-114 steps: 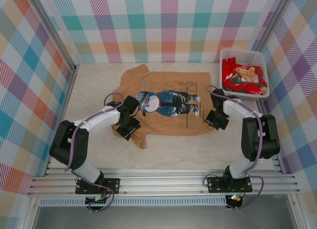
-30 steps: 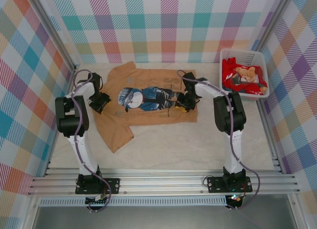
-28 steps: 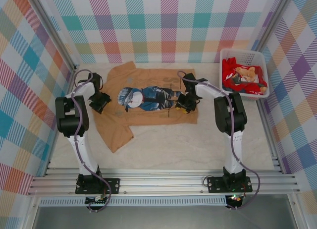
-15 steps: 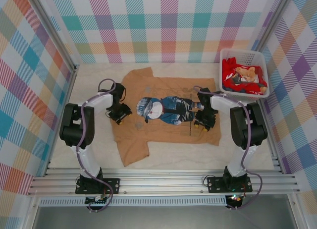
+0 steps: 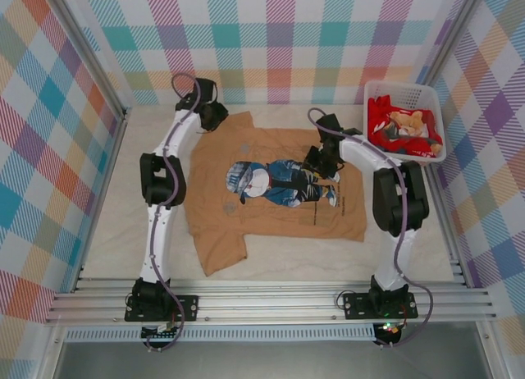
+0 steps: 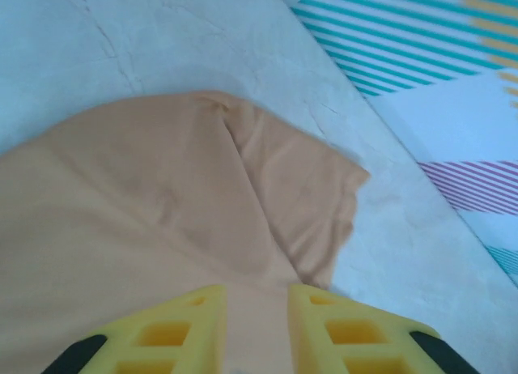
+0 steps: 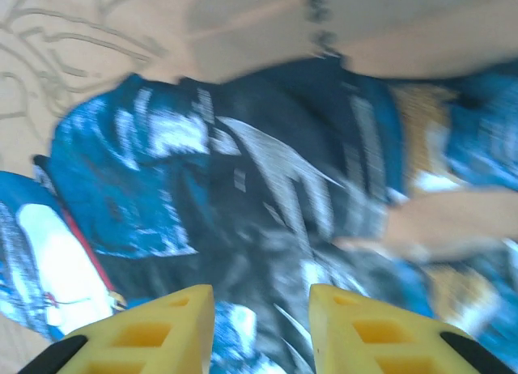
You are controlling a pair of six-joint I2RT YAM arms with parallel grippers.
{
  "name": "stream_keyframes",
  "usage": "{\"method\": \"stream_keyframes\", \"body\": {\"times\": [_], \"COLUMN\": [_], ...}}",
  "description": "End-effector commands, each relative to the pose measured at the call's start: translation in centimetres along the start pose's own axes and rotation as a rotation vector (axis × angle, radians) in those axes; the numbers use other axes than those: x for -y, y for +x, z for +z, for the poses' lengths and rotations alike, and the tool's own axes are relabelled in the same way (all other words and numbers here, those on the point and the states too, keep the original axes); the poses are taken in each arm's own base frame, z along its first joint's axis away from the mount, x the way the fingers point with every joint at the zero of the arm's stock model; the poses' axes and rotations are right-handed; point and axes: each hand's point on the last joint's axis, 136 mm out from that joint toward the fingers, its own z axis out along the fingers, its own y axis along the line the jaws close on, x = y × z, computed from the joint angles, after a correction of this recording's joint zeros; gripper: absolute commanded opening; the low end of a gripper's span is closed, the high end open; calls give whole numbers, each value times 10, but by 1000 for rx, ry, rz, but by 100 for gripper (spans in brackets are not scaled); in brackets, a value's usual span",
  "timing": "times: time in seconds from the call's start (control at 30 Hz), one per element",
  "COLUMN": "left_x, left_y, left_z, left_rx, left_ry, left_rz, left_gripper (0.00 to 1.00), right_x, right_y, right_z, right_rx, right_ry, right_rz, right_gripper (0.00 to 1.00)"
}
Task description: Fold and stack the t-shirts
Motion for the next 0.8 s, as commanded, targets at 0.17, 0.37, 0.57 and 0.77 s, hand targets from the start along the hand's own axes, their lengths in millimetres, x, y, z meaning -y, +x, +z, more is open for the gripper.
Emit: {"method": "stream_keyframes", "body": {"times": [0.17,0.37,0.57,0.77], "left_x": [-48,-110,-134,-104], "left_y": [36,62,93,75], "left_z": [33,6,-25,-67], "left_rx": [-115,-148,-242,-181], "left_ry": [-133,-271,-318,-308], "left_rz": [-26,-62,-79,-43], "left_gripper": [24,22,22,25], "right_x": [-14,23,58,64], "right_y": [23,52,77,84], "right_z": [40,55,44,26], "right_rx": [-177,-253,-292,-229], "right_ry": [-41,118,251,266], "right_rz": [13,43,50,-11], "right_gripper": [33,30,28,27]}}
